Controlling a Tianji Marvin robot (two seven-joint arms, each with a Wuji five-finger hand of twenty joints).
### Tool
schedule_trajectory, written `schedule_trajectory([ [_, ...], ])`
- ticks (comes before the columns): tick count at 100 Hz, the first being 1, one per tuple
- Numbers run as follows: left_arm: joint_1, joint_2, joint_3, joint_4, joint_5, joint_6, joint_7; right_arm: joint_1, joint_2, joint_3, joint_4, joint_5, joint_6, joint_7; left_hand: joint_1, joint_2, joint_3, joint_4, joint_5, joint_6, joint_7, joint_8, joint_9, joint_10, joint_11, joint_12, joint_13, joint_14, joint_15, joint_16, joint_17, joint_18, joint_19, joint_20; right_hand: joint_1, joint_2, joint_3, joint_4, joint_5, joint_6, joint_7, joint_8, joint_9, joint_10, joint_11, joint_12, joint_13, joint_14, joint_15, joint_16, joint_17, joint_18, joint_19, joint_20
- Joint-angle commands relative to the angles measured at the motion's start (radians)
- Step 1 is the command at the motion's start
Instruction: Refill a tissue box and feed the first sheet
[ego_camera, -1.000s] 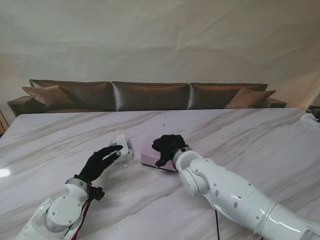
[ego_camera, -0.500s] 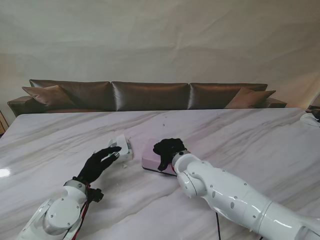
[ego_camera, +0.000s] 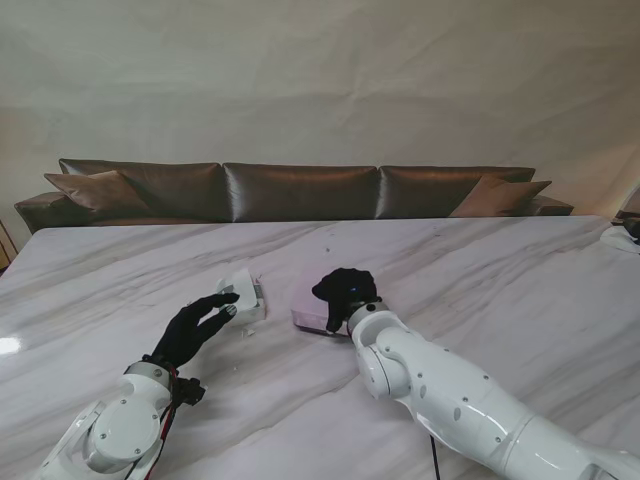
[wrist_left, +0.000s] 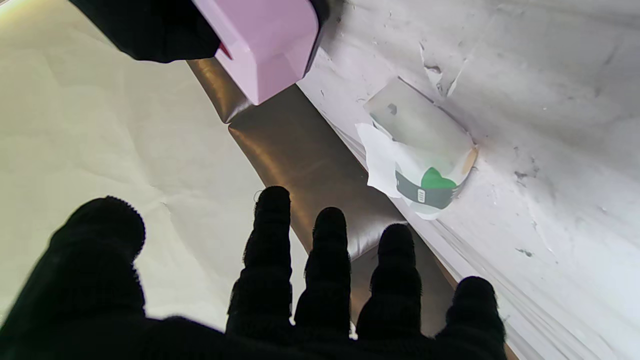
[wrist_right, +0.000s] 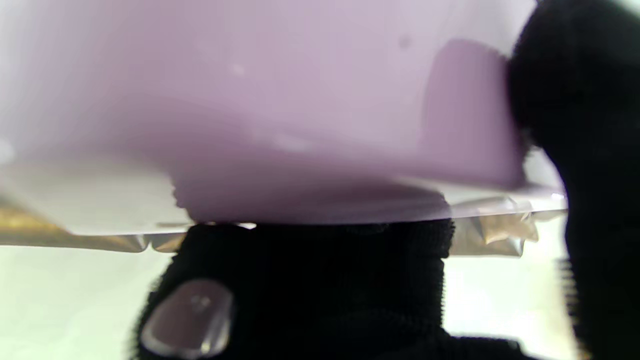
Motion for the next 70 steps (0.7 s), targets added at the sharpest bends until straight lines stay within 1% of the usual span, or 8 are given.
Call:
schedule_trajectory([
  [1, 0.001, -0.004, 0.003, -0.012, 0.011, -0.003, -0.009, -0.021, 0.007, 0.027, -0.05, 0.019, -0.001, 0.005, 0.004, -0.031, -0.015, -0.027, -0.017, 0.018, 0.015, 0.018, -0.007, -0.009, 0.021, 0.011, 0.01, -0.004, 0.014, 0.016, -0.02, 0.024, 0.639, 0.024, 0.125, 0.019, 0.227, 0.119, 0.123, -0.154, 0.113, 0.062, 0.163, -0.01, 0.159, 0.094, 0.121, 0.02, 0.4, 0.104, 0.021, -0.219, 0.221, 0.036],
  [15, -0.017, -0.005, 0.018, -0.005, 0.016, -0.02, -0.003, -0.099, 0.005, 0.139, -0.145, 0.099, -0.002, 0.004, 0.01, -0.043, -0.011, -0.026, -0.043, 0.037, 0.009, 0.015, -0.007, -0.011, 0.022, 0.012, 0.016, -0.004, 0.021, 0.015, -0.025, 0.025, 0.707, 0.033, 0.161, -0.017, 0.229, 0.238, 0.171, -0.107, 0.125, 0.125, 0.213, 0.012, 0.174, 0.143, 0.12, 0.018, 0.455, 0.142, 0.025, -0.19, 0.254, 0.059],
  [28, -0.049, -0.004, 0.04, 0.01, 0.017, -0.037, -0.006, -0.163, 0.007, 0.227, -0.231, 0.167, -0.001, 0.017, 0.016, -0.059, -0.01, -0.025, -0.064, 0.057, 0.001, 0.012, -0.012, -0.01, 0.022, 0.012, 0.018, -0.005, 0.024, 0.015, -0.021, 0.028, 0.728, 0.032, 0.194, -0.042, 0.229, 0.313, 0.207, -0.073, 0.135, 0.151, 0.228, 0.038, 0.202, 0.165, 0.119, 0.027, 0.487, 0.166, 0.026, -0.164, 0.275, 0.072],
  [35, -0.072, -0.005, 0.056, 0.022, 0.018, -0.047, -0.006, -0.191, 0.009, 0.267, -0.269, 0.197, -0.013, 0.021, 0.024, -0.078, -0.008, -0.024, -0.079, 0.073, -0.007, 0.008, -0.024, -0.007, 0.021, 0.012, 0.017, -0.005, 0.025, 0.014, -0.019, 0.027, 0.736, 0.031, 0.206, -0.071, 0.229, 0.391, 0.228, -0.055, 0.14, 0.161, 0.228, 0.053, 0.234, 0.158, 0.119, 0.033, 0.501, 0.178, 0.026, -0.149, 0.285, 0.077],
  [43, -0.101, -0.005, 0.077, 0.035, 0.024, -0.057, -0.007, -0.224, 0.01, 0.31, -0.318, 0.242, -0.02, 0.032, 0.029, -0.103, -0.006, -0.022, -0.109, 0.091, -0.025, 0.0, -0.054, -0.002, 0.013, 0.01, 0.011, -0.01, 0.024, 0.013, -0.017, 0.024, 0.743, 0.029, 0.222, -0.103, 0.229, 0.457, 0.246, -0.036, 0.144, 0.16, 0.229, 0.067, 0.261, 0.149, 0.119, 0.039, 0.513, 0.185, 0.026, -0.133, 0.295, 0.081],
  [49, -0.123, -0.004, 0.093, 0.043, 0.03, -0.066, -0.01, -0.25, 0.008, 0.343, -0.355, 0.295, -0.025, 0.042, 0.029, -0.12, -0.006, -0.021, -0.132, 0.111, -0.044, -0.01, -0.084, 0.004, 0.006, 0.007, -0.001, -0.012, 0.021, 0.01, -0.019, 0.019, 0.746, 0.026, 0.232, -0.125, 0.229, 0.522, 0.258, -0.022, 0.152, 0.154, 0.229, 0.079, 0.286, 0.134, 0.119, 0.043, 0.521, 0.191, 0.026, -0.121, 0.301, 0.085],
  [56, -0.148, -0.005, 0.114, 0.055, 0.037, -0.078, -0.007, -0.28, 0.004, 0.383, -0.392, 0.368, -0.035, 0.047, 0.023, -0.137, 0.002, -0.016, -0.149, 0.129, -0.081, -0.032, -0.119, 0.01, 0.001, 0.002, -0.013, -0.013, 0.018, 0.004, -0.022, 0.016, 0.751, 0.018, 0.243, -0.127, 0.229, 0.565, 0.269, -0.01, 0.16, 0.149, 0.229, 0.093, 0.304, 0.126, 0.118, 0.05, 0.527, 0.194, 0.026, -0.106, 0.303, 0.093],
  [70, -0.185, -0.003, 0.15, 0.067, 0.039, -0.094, -0.024, -0.339, 0.001, 0.45, -0.449, 0.484, -0.055, 0.061, 0.019, -0.143, 0.006, -0.015, -0.166, 0.158, -0.135, -0.064, -0.166, 0.024, -0.014, -0.01, -0.041, -0.01, 0.006, -0.008, -0.026, 0.007, 0.726, -0.005, 0.258, -0.127, 0.229, 0.607, 0.278, 0.007, 0.169, 0.139, 0.23, 0.11, 0.326, 0.11, 0.118, 0.058, 0.536, 0.196, 0.027, -0.085, 0.303, 0.108],
])
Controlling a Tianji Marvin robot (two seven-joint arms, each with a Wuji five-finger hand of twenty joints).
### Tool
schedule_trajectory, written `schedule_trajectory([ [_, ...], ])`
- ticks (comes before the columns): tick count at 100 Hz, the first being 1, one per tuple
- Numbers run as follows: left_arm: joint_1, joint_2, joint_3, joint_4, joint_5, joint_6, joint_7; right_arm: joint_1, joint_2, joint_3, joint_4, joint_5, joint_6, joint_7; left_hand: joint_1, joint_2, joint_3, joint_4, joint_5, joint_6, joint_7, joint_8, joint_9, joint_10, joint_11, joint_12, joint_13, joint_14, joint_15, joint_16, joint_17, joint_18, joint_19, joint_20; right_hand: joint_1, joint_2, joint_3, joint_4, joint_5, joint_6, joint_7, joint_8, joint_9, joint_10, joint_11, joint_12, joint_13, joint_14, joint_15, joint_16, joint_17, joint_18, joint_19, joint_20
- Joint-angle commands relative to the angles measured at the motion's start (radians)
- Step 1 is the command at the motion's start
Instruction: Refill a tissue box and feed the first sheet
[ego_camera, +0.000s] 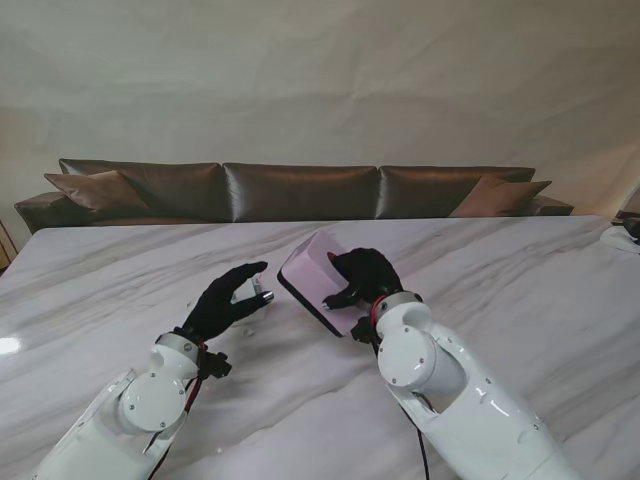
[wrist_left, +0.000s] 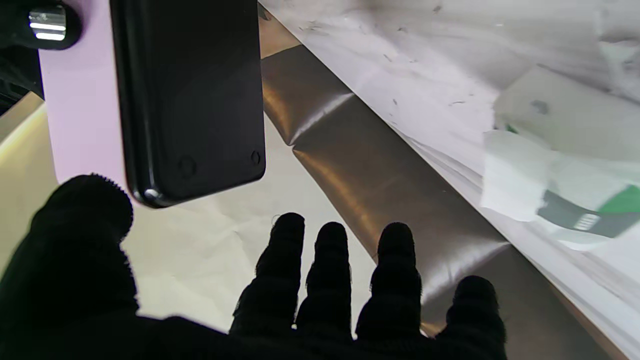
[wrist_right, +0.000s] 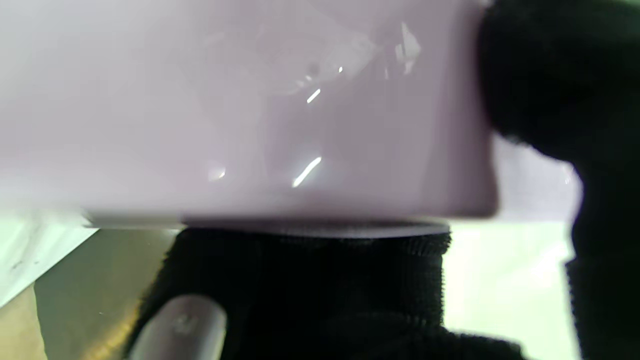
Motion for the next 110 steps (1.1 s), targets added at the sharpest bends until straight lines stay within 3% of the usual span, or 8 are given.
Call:
schedule_trajectory([
  [1, -0.014, -0.005, 0.012, -0.004, 0.001, -0.008, -0.027, -0.023, 0.001, 0.015, -0.016, 0.005, -0.015, 0.015, -0.004, -0.032, 0.006, -0.015, -0.025, 0.015, -0.034, -0.026, -0.055, 0.008, -0.02, -0.011, -0.041, -0.011, -0.014, -0.009, -0.025, 0.003, 0.726, -0.022, 0.235, 0.019, 0.229, 0.233, 0.129, -0.055, 0.098, 0.006, 0.181, 0.063, 0.315, 0.029, 0.11, 0.015, 0.523, 0.08, 0.025, -0.134, 0.269, 0.03],
  [14, -0.037, -0.007, 0.045, 0.009, 0.004, -0.019, -0.022, -0.082, -0.004, 0.06, -0.055, 0.087, -0.039, 0.008, -0.006, -0.034, 0.005, -0.013, -0.032, 0.035, -0.061, -0.043, -0.063, 0.021, -0.042, -0.025, -0.05, -0.007, -0.016, -0.012, -0.028, 0.005, 0.703, -0.034, 0.232, 0.026, 0.229, 0.213, 0.125, -0.049, 0.101, 0.003, 0.18, 0.067, 0.321, 0.021, 0.11, 0.017, 0.529, 0.082, 0.025, -0.124, 0.269, 0.04],
  [25, -0.051, -0.012, 0.074, 0.018, -0.002, -0.015, -0.013, -0.133, -0.01, 0.087, -0.084, 0.12, -0.061, -0.023, -0.005, -0.036, 0.004, -0.011, -0.036, 0.055, -0.09, -0.06, -0.069, 0.035, -0.08, -0.048, -0.058, -0.005, -0.019, -0.014, -0.026, 0.009, 0.673, -0.046, 0.234, 0.068, 0.229, 0.101, 0.114, -0.039, 0.101, -0.015, 0.182, 0.066, 0.328, 0.016, 0.11, 0.014, 0.536, 0.087, 0.026, -0.118, 0.269, 0.051],
  [36, -0.058, -0.017, 0.1, 0.023, 0.008, -0.002, 0.006, -0.182, -0.018, 0.102, -0.106, 0.151, -0.094, -0.066, -0.009, -0.035, 0.003, -0.008, -0.044, 0.072, -0.121, -0.078, -0.077, 0.046, -0.123, -0.073, -0.063, -0.003, -0.022, -0.015, -0.025, 0.013, 0.66, -0.045, 0.249, 0.104, 0.229, -0.053, 0.108, -0.019, 0.119, -0.065, 0.183, 0.071, 0.334, 0.014, 0.109, 0.019, 0.542, 0.091, 0.027, -0.104, 0.269, 0.064],
  [42, -0.058, -0.02, 0.112, 0.022, 0.01, 0.004, 0.014, -0.206, -0.022, 0.105, -0.113, 0.16, -0.112, -0.088, -0.01, -0.036, 0.002, -0.006, -0.045, 0.082, -0.138, -0.088, -0.086, 0.086, -0.145, -0.086, -0.068, -0.002, -0.024, -0.016, -0.025, 0.015, 0.656, -0.044, 0.25, 0.116, 0.229, -0.087, 0.104, -0.015, 0.124, -0.08, 0.183, 0.073, 0.336, 0.014, 0.109, 0.019, 0.543, 0.092, 0.027, -0.102, 0.269, 0.065],
  [51, -0.052, -0.024, 0.129, 0.017, 0.006, 0.011, 0.026, -0.239, -0.031, 0.106, -0.116, 0.181, -0.145, -0.125, -0.008, -0.042, 0.002, -0.006, -0.047, 0.09, -0.152, -0.096, -0.093, 0.087, -0.158, -0.094, -0.072, -0.001, -0.027, -0.018, -0.026, 0.016, 0.653, -0.043, 0.249, 0.137, 0.229, -0.122, 0.1, -0.006, 0.131, -0.092, 0.183, 0.076, 0.338, 0.013, 0.109, 0.021, 0.545, 0.093, 0.026, -0.095, 0.269, 0.066],
  [70, -0.033, -0.026, 0.152, 0.004, 0.005, 0.02, 0.036, -0.291, -0.045, 0.106, -0.122, 0.203, -0.184, -0.19, -0.017, -0.039, -0.008, -0.008, -0.051, 0.104, -0.193, -0.119, -0.099, 0.088, -0.186, -0.112, -0.08, 0.002, -0.03, -0.021, -0.027, 0.019, 0.644, -0.041, 0.253, 0.152, 0.229, -0.146, 0.096, 0.003, 0.135, -0.101, 0.183, 0.078, 0.34, 0.012, 0.109, 0.023, 0.547, 0.094, 0.026, -0.088, 0.269, 0.068],
  [110, 0.036, -0.004, 0.144, -0.077, -0.069, -0.02, -0.061, -0.301, -0.072, 0.077, -0.065, 0.198, -0.202, -0.291, -0.058, -0.01, -0.035, -0.025, -0.035, 0.114, -0.217, -0.146, -0.098, 0.093, -0.196, -0.12, -0.092, 0.006, -0.053, -0.036, -0.027, 0.029, 0.608, -0.045, 0.253, 0.16, 0.229, -0.153, 0.094, 0.006, 0.138, -0.106, 0.183, 0.079, 0.34, 0.011, 0.109, 0.024, 0.547, 0.094, 0.026, -0.084, 0.269, 0.068],
])
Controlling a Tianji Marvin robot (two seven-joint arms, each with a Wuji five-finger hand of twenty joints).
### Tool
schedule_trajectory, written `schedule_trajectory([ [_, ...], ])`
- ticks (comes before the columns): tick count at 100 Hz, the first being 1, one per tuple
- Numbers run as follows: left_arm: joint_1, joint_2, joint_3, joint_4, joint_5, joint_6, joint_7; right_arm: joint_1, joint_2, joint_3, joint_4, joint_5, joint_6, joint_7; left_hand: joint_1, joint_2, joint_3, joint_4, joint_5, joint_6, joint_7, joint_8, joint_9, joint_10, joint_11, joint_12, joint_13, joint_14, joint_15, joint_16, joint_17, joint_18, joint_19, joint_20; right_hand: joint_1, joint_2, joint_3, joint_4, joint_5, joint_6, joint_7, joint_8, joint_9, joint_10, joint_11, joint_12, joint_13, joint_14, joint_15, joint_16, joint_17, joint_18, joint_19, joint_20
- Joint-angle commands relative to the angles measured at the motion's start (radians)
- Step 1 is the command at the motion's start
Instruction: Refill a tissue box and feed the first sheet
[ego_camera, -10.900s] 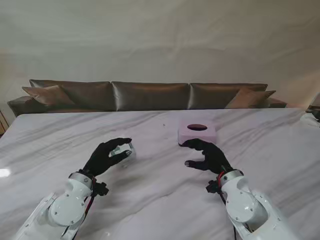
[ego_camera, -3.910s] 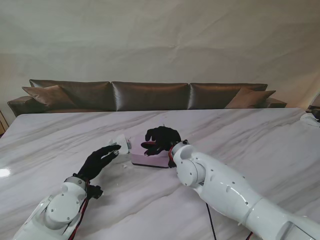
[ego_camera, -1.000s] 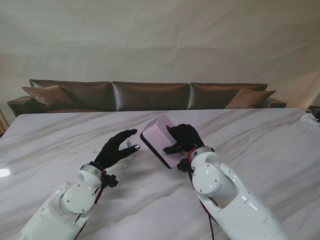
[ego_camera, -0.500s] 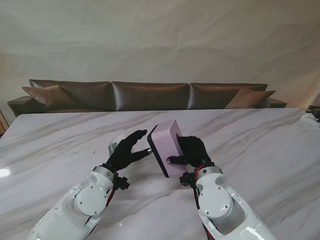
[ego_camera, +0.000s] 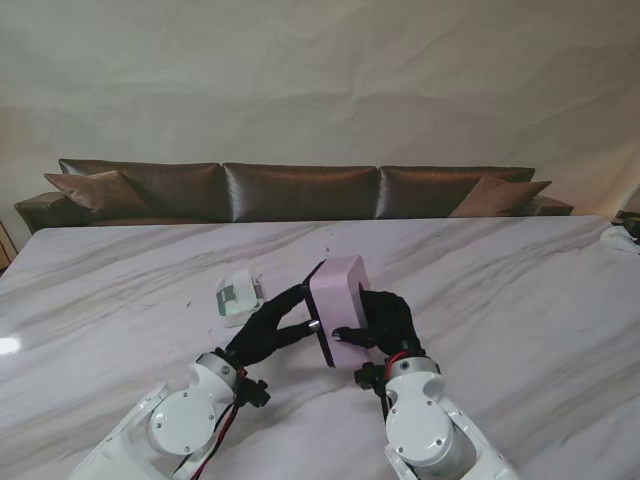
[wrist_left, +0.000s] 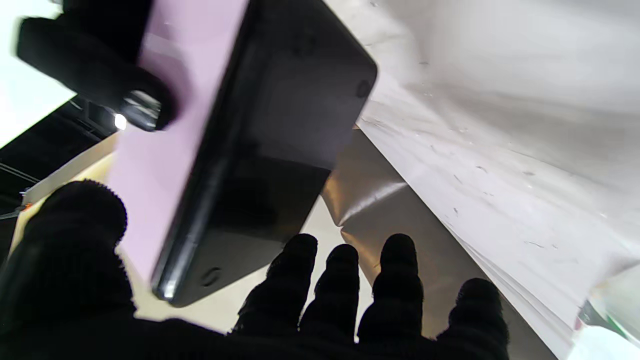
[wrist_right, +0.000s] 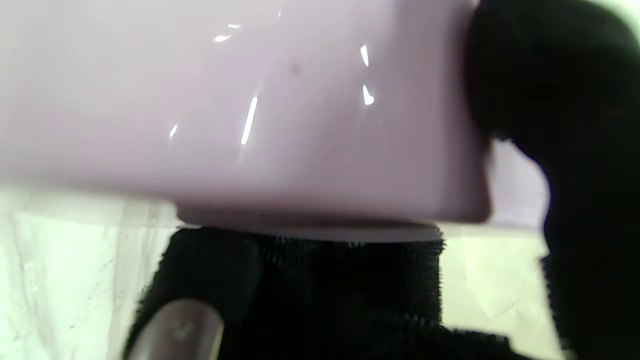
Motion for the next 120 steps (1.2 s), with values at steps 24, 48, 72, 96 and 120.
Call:
schedule_trajectory([
  [24, 0.0, 0.0, 0.022, 0.007, 0.029, -0.001, 0.001, -0.034, -0.021, -0.031, -0.002, 0.023, -0.042, -0.024, -0.018, -0.033, -0.02, -0.031, -0.012, 0.007, -0.024, -0.032, -0.042, 0.011, -0.014, -0.007, -0.031, -0.002, -0.023, -0.012, -0.018, 0.015, 0.605, -0.003, 0.203, 0.107, 0.219, 0.049, 0.089, -0.035, 0.06, 0.005, 0.182, 0.051, 0.316, 0.012, 0.109, -0.005, 0.545, 0.07, 0.026, -0.118, 0.265, 0.022],
  [48, -0.027, -0.007, 0.049, 0.046, 0.042, -0.002, 0.022, -0.095, -0.027, -0.042, -0.036, 0.014, -0.093, -0.075, 0.0, -0.04, -0.014, -0.028, -0.012, 0.009, -0.028, -0.041, -0.041, 0.014, -0.016, -0.009, -0.028, 0.0, -0.017, -0.009, -0.017, 0.014, 0.602, 0.0, 0.203, 0.105, 0.219, 0.05, 0.089, -0.035, 0.06, 0.004, 0.182, 0.053, 0.316, 0.012, 0.109, -0.005, 0.545, 0.07, 0.026, -0.118, 0.265, 0.022],
  [72, -0.064, -0.036, 0.082, 0.123, -0.01, -0.058, 0.089, -0.143, -0.03, -0.052, -0.054, 0.026, -0.166, -0.101, 0.012, -0.072, -0.003, -0.001, -0.008, -0.034, 0.073, 0.036, -0.012, 0.023, 0.098, 0.059, 0.029, 0.103, 0.045, 0.034, -0.002, 0.037, 0.73, 0.066, 0.204, 0.102, 0.219, 0.05, 0.088, -0.034, 0.06, 0.004, 0.182, 0.053, 0.315, 0.012, 0.109, -0.005, 0.545, 0.07, 0.025, -0.116, 0.265, 0.021],
  [96, -0.107, -0.039, 0.108, 0.178, -0.189, -0.124, -0.012, -0.129, -0.03, -0.089, -0.034, 0.045, -0.223, -0.082, 0.02, -0.124, 0.0, 0.018, -0.112, -0.022, 0.14, 0.078, -0.023, 0.027, 0.058, 0.038, -0.007, 0.162, 0.049, 0.013, 0.014, 0.044, 0.758, 0.036, 0.202, 0.101, 0.219, 0.049, 0.087, -0.034, 0.06, 0.003, 0.182, 0.053, 0.315, 0.012, 0.109, -0.002, 0.546, 0.07, 0.025, -0.108, 0.265, 0.021],
  [120, -0.14, -0.043, 0.127, 0.222, -0.355, -0.173, -0.105, -0.11, -0.036, -0.117, -0.025, 0.063, -0.242, -0.08, 0.068, -0.172, -0.001, 0.03, -0.149, 0.015, 0.219, 0.115, -0.01, 0.032, 0.124, 0.075, 0.08, 0.132, 0.091, 0.025, 0.085, -0.031, 0.883, 0.098, 0.203, 0.102, 0.219, 0.049, 0.087, -0.034, 0.06, 0.003, 0.182, 0.053, 0.315, 0.012, 0.109, -0.004, 0.546, 0.07, 0.025, -0.107, 0.265, 0.021],
])
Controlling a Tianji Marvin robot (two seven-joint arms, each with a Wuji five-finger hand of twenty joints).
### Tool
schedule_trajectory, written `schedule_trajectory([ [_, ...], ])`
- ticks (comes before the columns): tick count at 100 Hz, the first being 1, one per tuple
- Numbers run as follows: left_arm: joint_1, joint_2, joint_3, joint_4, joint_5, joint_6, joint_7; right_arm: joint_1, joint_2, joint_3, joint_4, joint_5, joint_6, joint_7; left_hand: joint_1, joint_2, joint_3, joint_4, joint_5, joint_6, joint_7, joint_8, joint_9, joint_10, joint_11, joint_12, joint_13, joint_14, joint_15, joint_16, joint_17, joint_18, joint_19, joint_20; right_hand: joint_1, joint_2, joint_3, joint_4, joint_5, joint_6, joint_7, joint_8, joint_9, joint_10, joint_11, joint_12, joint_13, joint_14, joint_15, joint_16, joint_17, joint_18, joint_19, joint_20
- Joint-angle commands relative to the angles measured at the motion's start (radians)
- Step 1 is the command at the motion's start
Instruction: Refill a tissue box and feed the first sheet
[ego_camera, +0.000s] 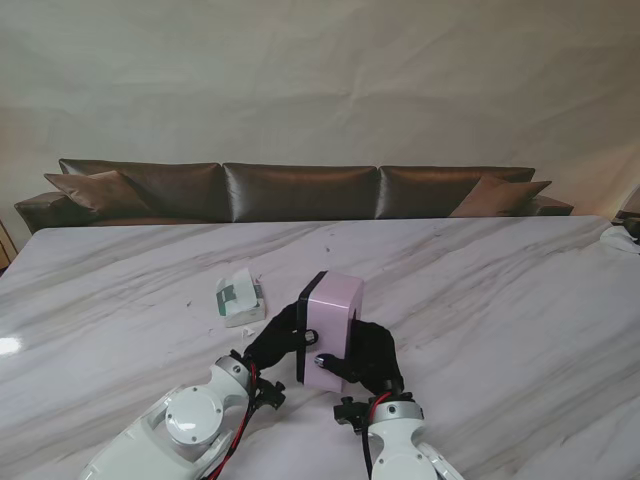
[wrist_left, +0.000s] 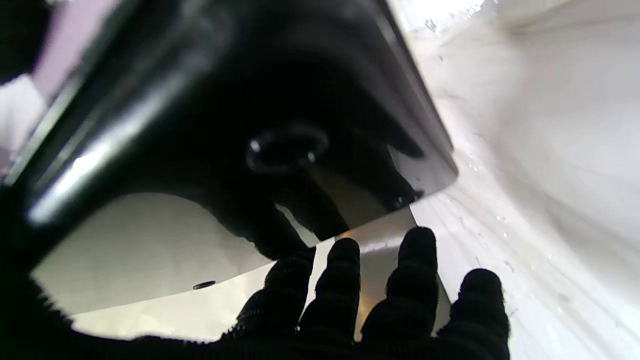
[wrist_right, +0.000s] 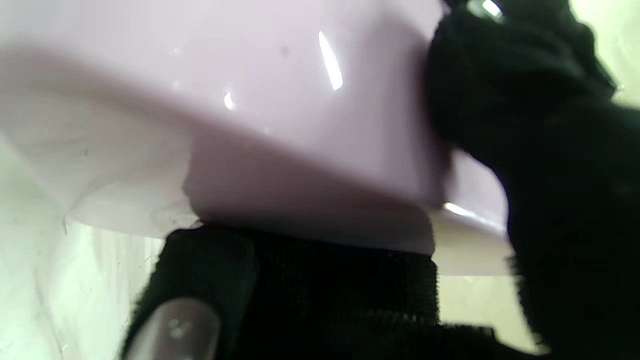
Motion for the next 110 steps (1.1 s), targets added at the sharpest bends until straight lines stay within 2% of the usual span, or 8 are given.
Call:
schedule_trajectory([
  [1, -0.016, -0.014, 0.006, 0.007, -0.019, 0.012, -0.045, -0.007, -0.017, -0.035, -0.02, -0.005, -0.02, 0.037, 0.199, 0.12, 0.147, 0.036, -0.032, 0.015, 0.022, 0.028, -0.008, 0.009, 0.047, 0.028, 0.065, -0.033, 0.019, 0.005, 0.033, -0.066, 0.893, 0.047, 0.137, 0.042, 0.186, 0.053, 0.095, -0.09, 0.056, 0.003, 0.182, 0.027, 0.315, 0.012, 0.109, -0.027, 0.569, 0.07, 0.029, -0.133, 0.265, 0.021],
  [37, -0.045, -0.01, 0.034, 0.021, -0.026, -0.002, -0.08, 0.007, -0.024, -0.049, -0.018, 0.011, -0.009, 0.035, 0.342, -0.079, 0.446, 0.308, -0.062, -0.11, 0.54, 0.375, 0.194, -0.137, 0.522, 0.362, 0.377, -0.141, 0.324, 0.335, 0.239, -0.177, 1.256, 0.329, 0.133, 0.044, 0.186, 0.049, 0.093, -0.09, 0.055, 0.003, 0.182, 0.027, 0.315, 0.012, 0.109, -0.027, 0.569, 0.07, 0.029, -0.133, 0.265, 0.021],
  [49, -0.043, -0.014, 0.042, 0.016, 0.019, -0.004, -0.039, 0.008, -0.028, -0.051, -0.02, 0.012, 0.003, 0.024, 0.417, -0.064, 0.508, 0.531, -0.054, -0.183, 0.692, 0.536, 0.252, -0.208, 0.68, 0.521, 0.43, -0.199, 0.525, 0.529, 0.292, -0.221, 1.359, 0.375, 0.134, 0.045, 0.186, 0.049, 0.092, -0.091, 0.054, 0.003, 0.182, 0.027, 0.315, 0.012, 0.109, -0.029, 0.569, 0.07, 0.029, -0.133, 0.265, 0.021],
  [51, -0.043, -0.014, 0.042, 0.014, 0.026, -0.003, -0.035, 0.009, -0.029, -0.052, -0.02, 0.011, 0.005, 0.02, 0.395, -0.077, 0.641, 0.479, -0.049, -0.194, 0.706, 0.565, 0.26, -0.217, 0.694, 0.544, 0.44, -0.21, 0.548, 0.562, 0.3, -0.226, 1.365, 0.384, 0.134, 0.045, 0.186, 0.048, 0.092, -0.091, 0.054, 0.003, 0.182, 0.027, 0.315, 0.012, 0.109, -0.028, 0.57, 0.07, 0.029, -0.133, 0.265, 0.021],
  [55, -0.042, -0.015, 0.043, 0.01, 0.037, 0.0, -0.028, 0.009, -0.031, -0.053, -0.02, 0.007, 0.012, 0.013, 0.358, -0.116, 0.918, 0.212, -0.043, -0.216, 0.748, 0.615, 0.28, -0.236, 0.736, 0.584, 0.454, -0.216, 0.609, 0.616, 0.321, -0.235, 1.387, 0.401, 0.133, 0.045, 0.186, 0.047, 0.091, -0.092, 0.053, 0.003, 0.182, 0.027, 0.315, 0.012, 0.109, -0.029, 0.57, 0.07, 0.029, -0.133, 0.265, 0.021],
  [63, -0.041, -0.015, 0.045, 0.004, 0.061, 0.008, -0.012, 0.011, -0.033, -0.054, -0.021, -0.001, 0.027, 0.002, 0.442, -0.202, 1.084, -0.008, -0.012, -0.263, 0.829, 0.687, 0.364, -0.256, 0.796, 0.697, 0.519, -0.252, 0.697, 0.712, 0.374, -0.242, 1.435, 0.421, 0.123, 0.057, 0.183, 0.039, 0.086, -0.1, 0.051, 0.004, 0.182, 0.027, 0.315, 0.012, 0.109, -0.031, 0.571, 0.071, 0.029, -0.133, 0.265, 0.021],
  [88, -0.028, -0.017, 0.045, -0.006, 0.092, 0.011, 0.016, 0.013, -0.044, -0.053, -0.026, -0.017, 0.081, -0.039, 0.654, -0.269, 1.192, -0.096, 0.143, -0.384, 0.99, 0.835, 0.567, -0.354, 0.964, 0.803, 0.676, -0.313, 0.95, 0.821, 0.515, -0.255, 1.573, 0.447, 0.096, 0.131, 0.111, 0.015, 0.068, -0.122, 0.059, -0.001, 0.182, 0.015, 0.323, 0.015, 0.109, -0.028, 0.576, 0.075, 0.029, -0.125, 0.265, 0.023],
  [110, 0.007, -0.039, 0.032, -0.023, 0.115, 0.002, 0.118, 0.016, -0.058, -0.05, -0.03, -0.031, 0.155, -0.085, 0.683, -0.217, 1.236, -0.017, 0.281, -0.428, 1.033, 0.927, 0.688, -0.357, 1.037, 0.847, 0.817, -0.281, 1.109, 0.869, 0.65, -0.273, 1.716, 0.448, 0.086, 0.201, 0.013, 0.048, 0.118, -0.123, 0.089, 0.12, 0.185, 0.011, 0.364, 0.008, 0.108, -0.017, 0.59, 0.085, 0.029, -0.1, 0.265, 0.047],
])
